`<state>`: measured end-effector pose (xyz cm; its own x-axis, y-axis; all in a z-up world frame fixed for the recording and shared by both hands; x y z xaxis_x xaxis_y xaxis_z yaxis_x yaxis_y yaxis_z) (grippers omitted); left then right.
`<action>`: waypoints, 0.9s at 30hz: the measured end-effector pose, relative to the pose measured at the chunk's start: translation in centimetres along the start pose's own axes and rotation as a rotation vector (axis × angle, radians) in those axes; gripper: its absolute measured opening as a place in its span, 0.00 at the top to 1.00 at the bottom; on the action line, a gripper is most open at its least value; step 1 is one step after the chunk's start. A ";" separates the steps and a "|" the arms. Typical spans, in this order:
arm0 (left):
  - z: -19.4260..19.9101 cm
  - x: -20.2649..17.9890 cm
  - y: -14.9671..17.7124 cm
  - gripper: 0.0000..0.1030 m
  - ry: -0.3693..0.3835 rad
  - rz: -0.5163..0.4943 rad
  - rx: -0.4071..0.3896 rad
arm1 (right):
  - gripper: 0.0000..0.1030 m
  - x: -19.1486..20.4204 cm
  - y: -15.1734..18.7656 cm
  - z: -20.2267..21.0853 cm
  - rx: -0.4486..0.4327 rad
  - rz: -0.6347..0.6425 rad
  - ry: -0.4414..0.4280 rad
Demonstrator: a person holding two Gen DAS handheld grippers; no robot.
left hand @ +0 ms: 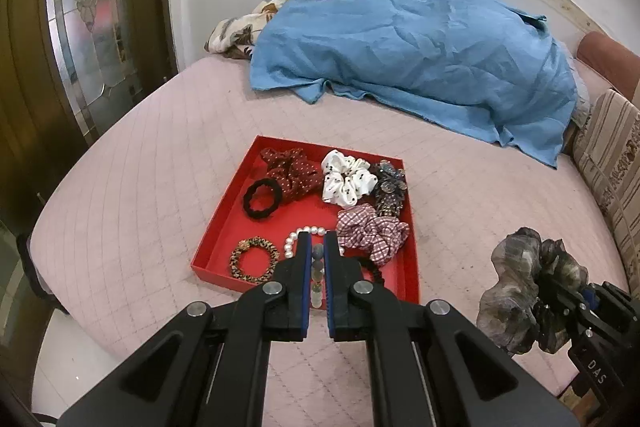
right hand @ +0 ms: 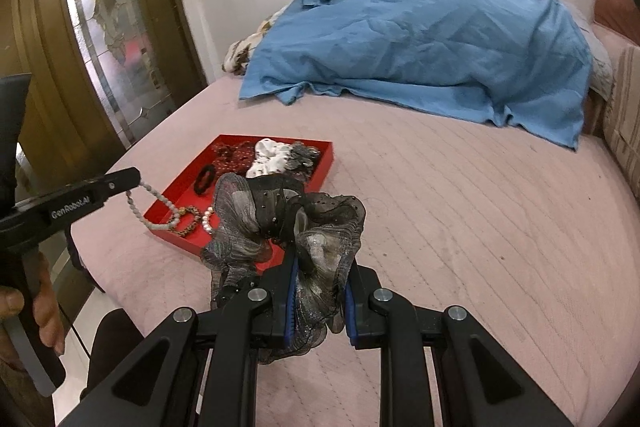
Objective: Organize jewelry
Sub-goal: 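Carry the green bracelet and grey scrunchie over the red tray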
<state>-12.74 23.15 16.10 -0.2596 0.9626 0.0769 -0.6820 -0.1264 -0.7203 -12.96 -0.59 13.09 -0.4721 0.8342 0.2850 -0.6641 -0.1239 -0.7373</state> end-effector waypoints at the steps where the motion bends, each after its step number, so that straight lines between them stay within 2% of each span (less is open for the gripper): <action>1: -0.2 0.2 0.0 0.95 0.000 0.004 0.004 | 0.80 0.3 -0.1 -0.2 0.002 0.007 -0.003; 16: -3.5 2.8 -0.3 0.95 -0.004 0.035 0.045 | 0.80 2.9 -2.0 -4.1 0.052 0.063 -0.019; 27: -5.6 4.2 -0.7 0.95 0.041 0.069 0.091 | 0.79 3.1 -2.0 -6.9 0.094 0.053 -0.034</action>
<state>-9.50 28.65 13.09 -0.2812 0.9597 -0.0003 -0.7235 -0.2122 -0.6569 -9.11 5.96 11.21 -0.5267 0.8063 0.2692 -0.6885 -0.2188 -0.6915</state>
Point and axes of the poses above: each gripper's, at about its wrist camera, not at the fingertips, and z roughly against the way its jaws point, x to its left, y to its underside, the point moved 2 cm from there along -z, roughly the way its jaws point, and after that the axes turned 11 degrees about -y, right-handed, at the moved point
